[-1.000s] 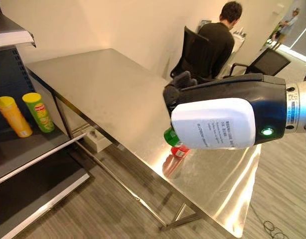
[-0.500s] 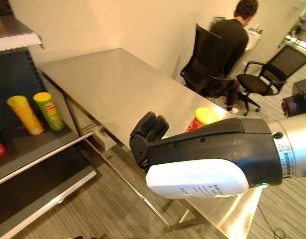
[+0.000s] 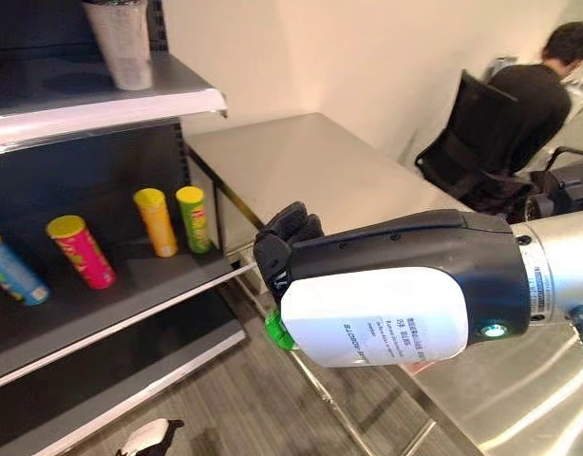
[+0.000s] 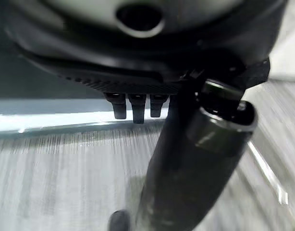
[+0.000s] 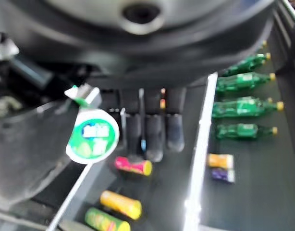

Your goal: Put the goods on the table back onto the shelves and tidy them up.

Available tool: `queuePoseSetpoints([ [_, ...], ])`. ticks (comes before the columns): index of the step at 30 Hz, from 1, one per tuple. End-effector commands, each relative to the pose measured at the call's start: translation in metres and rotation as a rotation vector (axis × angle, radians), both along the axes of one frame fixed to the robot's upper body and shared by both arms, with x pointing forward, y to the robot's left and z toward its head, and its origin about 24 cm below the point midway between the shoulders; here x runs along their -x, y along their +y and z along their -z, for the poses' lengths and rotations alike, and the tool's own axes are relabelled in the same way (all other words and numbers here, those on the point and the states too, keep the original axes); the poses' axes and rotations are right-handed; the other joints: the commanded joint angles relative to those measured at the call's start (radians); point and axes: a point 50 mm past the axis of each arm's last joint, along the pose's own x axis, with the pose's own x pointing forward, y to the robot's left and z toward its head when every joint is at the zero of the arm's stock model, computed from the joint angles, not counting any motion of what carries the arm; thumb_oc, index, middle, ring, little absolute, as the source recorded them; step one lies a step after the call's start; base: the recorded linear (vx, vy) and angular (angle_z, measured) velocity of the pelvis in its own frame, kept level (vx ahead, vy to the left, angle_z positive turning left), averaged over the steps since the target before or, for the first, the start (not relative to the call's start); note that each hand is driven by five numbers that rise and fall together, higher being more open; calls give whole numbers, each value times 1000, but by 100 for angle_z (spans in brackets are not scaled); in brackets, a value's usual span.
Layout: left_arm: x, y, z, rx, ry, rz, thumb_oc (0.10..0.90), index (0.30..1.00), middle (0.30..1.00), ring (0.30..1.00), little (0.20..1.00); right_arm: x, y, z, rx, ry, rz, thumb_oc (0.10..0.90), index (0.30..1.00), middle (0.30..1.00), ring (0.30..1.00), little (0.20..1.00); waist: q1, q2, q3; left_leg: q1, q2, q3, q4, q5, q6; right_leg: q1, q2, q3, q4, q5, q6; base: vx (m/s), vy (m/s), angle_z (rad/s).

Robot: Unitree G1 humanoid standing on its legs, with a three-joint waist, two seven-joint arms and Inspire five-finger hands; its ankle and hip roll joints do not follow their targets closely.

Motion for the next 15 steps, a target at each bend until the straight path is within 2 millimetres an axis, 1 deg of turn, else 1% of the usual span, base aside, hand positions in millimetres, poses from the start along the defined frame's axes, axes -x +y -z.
queuePoseSetpoints([
  [1, -48, 24, -33, -101, -200, 108, 800, 900, 900, 900, 900, -4, 6, -40, -166, -159, 4, 400, 300, 300, 300, 300, 74, 1, 38, 154, 134, 68, -34, -148, -92, -84, -54, 61, -116, 242, 97, -178, 321, 23],
  [2, -53, 27, -38, -108, -212, 120, 800, 900, 900, 900, 900, -5, 6, -39, -170, -149, 7, 400, 300, 300, 300, 300, 80, -6, 50, 148, 125, 66, -34, -148, -83, -93, -58, 72, -117, 279, 97, -197, 329, 24],
  [3, -58, 27, -44, -95, -223, 141, 800, 900, 900, 900, 900, -7, 6, -33, -171, -101, 33, 400, 300, 300, 300, 300, 77, -2, 64, 134, 115, 55, -34, -143, -65, -96, -31, 108, -114, 253, 97, -196, 341, 27],
  [4, -60, 29, -49, -95, -224, 174, 800, 900, 900, 900, 900, -7, 7, -29, -177, -52, 47, 400, 300, 300, 300, 300, 65, -14, 67, 118, 81, 65, -34, -125, -39, -107, 26, 165, -46, 174, 97, -182, 424, 26],
  [5, -59, 28, -50, -92, -215, 193, 800, 900, 900, 900, 900, -6, 9, -27, -172, -27, 46, 400, 300, 300, 300, 300, 59, -19, 63, 110, 58, 64, -34, -124, -19, -122, 84, 206, 7, 86, 87, -183, 489, 29],
  [6, -54, 30, -47, -107, -183, 195, 800, 900, 900, 900, 900, -4, 10, -25, -167, 3, 34, 400, 300, 300, 300, 300, 52, -19, 54, 98, 30, 57, -34, -114, 8, -137, 203, 244, 105, -39, 51, -113, 366, 23],
  [7, -54, 32, -45, -116, -176, 186, 800, 900, 900, 900, 900, -2, 11, -24, -159, 17, 23, 400, 300, 300, 300, 300, 45, -21, 49, 94, 23, 55, -34, -111, 14, -163, 264, 263, 197, -111, 26, -130, 307, 0],
  [8, -54, 39, -44, -147, -170, 152, 800, 900, 900, 900, 900, 5, 15, -23, -133, 4, -42, 400, 300, 300, 300, 300, 40, -47, 39, 83, -3, 51, -34, -108, 26, -166, 351, 290, 260, -177, -1, -51, 123, -17],
  [9, -52, 30, -38, -121, -162, 150, 800, 900, 900, 900, 900, 7, 17, -27, -153, 1, -61, 400, 300, 300, 300, 300, 43, -62, 21, 90, -33, 41, -34, -119, 26, -119, 388, 310, 171, -224, -52, 73, 18, -2],
  [10, -51, 20, -34, -77, -170, 137, 800, 900, 900, 900, 900, 8, 18, -30, -178, 0, -78, 400, 300, 300, 300, 300, 34, -56, 5, 112, -42, 33, -31, -130, 23, -78, 414, 360, 60, -194, -51, 175, -41, 32],
  [11, -48, 12, -32, -54, -155, 189, 800, 900, 900, 900, 900, 8, 18, -31, -193, 5, -85, 400, 300, 300, 300, 300, 46, -41, -2, 119, -53, 33, -24, -132, 25, -41, 406, 340, 13, -188, -59, 156, -46, 79],
  [12, -46, 8, -30, -44, -148, 201, 800, 900, 900, 900, 900, 8, 18, -31, -206, 13, -84, 400, 300, 300, 300, 300, 49, -37, -4, 116, -54, 33, -16, -131, 26, -27, 405, 330, -7, -183, -61, 20, 14, 63],
  [13, -45, 5, -29, -35, -149, 205, 800, 900, 900, 900, 900, 9, 17, -32, -219, 10, -87, 400, 300, 300, 300, 300, 50, -34, 6, 89, -41, 47, 38, -137, 15, -6, 392, 304, -34, -177, -56, -77, 18, 102],
  [14, -47, 4, -31, -28, -158, 208, 800, 900, 900, 900, 900, 9, 17, -33, -225, 6, -90, 400, 300, 300, 300, 300, 38, -36, 10, 60, -26, 67, 85, -145, 9, -1, 379, 283, -45, -166, -53, -159, 182, 103],
  [15, -47, 4, -32, -33, -157, 231, 800, 900, 900, 900, 900, 6, 13, -36, -260, 4, -75, 400, 300, 300, 300, 300, 15, -30, 23, 49, 40, 126, 158, -167, -9, -4, 329, 271, -53, -150, -37, -209, 203, 130],
])
